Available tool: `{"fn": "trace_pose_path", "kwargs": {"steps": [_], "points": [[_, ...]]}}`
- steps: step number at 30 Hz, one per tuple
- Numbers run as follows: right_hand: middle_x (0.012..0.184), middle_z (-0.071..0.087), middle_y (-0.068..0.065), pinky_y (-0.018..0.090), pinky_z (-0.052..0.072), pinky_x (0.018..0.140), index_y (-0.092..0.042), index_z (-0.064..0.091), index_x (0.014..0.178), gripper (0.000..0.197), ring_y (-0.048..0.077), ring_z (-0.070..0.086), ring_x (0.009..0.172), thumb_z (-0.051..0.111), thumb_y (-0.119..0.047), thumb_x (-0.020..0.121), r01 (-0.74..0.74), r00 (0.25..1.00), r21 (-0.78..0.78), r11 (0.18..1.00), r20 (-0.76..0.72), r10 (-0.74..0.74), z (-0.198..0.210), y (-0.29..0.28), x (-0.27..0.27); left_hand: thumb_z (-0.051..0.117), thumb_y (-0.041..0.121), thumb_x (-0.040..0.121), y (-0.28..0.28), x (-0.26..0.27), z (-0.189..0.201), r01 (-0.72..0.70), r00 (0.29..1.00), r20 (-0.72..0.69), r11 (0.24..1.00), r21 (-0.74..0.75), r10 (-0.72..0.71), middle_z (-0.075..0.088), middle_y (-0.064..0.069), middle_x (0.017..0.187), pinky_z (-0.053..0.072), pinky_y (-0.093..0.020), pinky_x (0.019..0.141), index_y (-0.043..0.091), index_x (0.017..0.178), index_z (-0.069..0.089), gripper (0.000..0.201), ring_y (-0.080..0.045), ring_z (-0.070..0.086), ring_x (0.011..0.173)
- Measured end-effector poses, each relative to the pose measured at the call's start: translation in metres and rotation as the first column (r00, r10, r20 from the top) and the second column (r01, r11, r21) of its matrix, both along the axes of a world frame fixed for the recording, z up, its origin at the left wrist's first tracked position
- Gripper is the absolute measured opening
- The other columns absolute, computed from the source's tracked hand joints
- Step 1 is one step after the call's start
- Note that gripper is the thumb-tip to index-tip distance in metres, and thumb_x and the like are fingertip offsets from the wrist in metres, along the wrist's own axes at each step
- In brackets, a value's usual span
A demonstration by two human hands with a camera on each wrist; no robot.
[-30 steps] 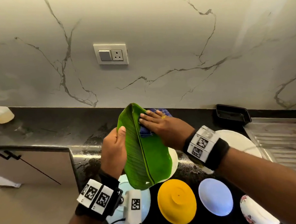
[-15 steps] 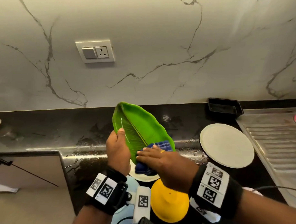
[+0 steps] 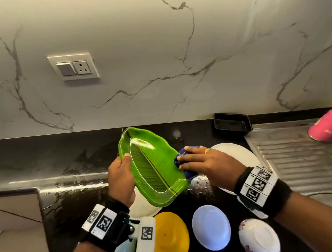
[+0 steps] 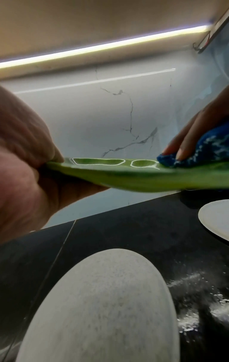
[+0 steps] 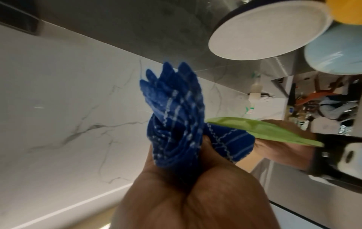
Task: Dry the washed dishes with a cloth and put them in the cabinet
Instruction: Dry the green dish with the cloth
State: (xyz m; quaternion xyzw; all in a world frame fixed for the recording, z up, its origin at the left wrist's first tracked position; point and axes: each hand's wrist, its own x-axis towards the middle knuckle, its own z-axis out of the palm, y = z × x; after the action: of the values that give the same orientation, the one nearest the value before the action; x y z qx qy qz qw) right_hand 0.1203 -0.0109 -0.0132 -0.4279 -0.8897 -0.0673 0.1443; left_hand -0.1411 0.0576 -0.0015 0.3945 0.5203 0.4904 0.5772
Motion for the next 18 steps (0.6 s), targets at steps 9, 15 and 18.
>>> {"fn": "trace_pose_path", "kwargs": {"steps": [9,15,18], "points": [[0.114,0.071,-0.001,0.029,0.050,0.090,-0.031,0.063,0.127,0.047,0.017,0.067,0.103,0.047,-0.011,0.088,0.429,0.694,-0.475,0.768,-0.370,-0.617,-0.022,0.044,0.105,0.045,0.019,0.108,-0.004,0.042,-0.027,0.072,0.997,-0.035,0.997,-0.008,-0.072,0.070,-0.032,0.100,0.053,-0.055,0.086,0.001,0.096,0.069,0.032,-0.035,0.067,0.085],[0.124,0.068,0.007,0.034,0.051,0.086,-0.035,0.064,0.129,0.055,0.033,0.067,0.099,0.049,0.000,0.089,0.669,0.631,-0.443,0.597,-0.087,-0.771,-0.024,0.106,0.190,0.044,0.020,0.108,-0.007,0.051,-0.040,0.045,0.998,-0.039,0.997,-0.060,-0.048,0.075,-0.021,0.103,0.052,-0.056,0.097,0.004,0.107,0.071,0.031,-0.039,0.070,0.101],[0.127,0.067,0.009,0.037,0.051,0.088,-0.035,0.064,0.129,0.052,0.036,0.065,0.104,0.050,-0.003,0.090,0.714,0.624,-0.406,0.570,0.001,-0.781,-0.037,0.127,0.220,0.044,0.020,0.107,-0.010,0.053,-0.040,0.025,0.999,-0.031,0.996,-0.085,-0.028,0.075,-0.023,0.104,0.052,-0.057,0.097,0.001,0.108,0.070,0.031,-0.041,0.069,0.103]]}}
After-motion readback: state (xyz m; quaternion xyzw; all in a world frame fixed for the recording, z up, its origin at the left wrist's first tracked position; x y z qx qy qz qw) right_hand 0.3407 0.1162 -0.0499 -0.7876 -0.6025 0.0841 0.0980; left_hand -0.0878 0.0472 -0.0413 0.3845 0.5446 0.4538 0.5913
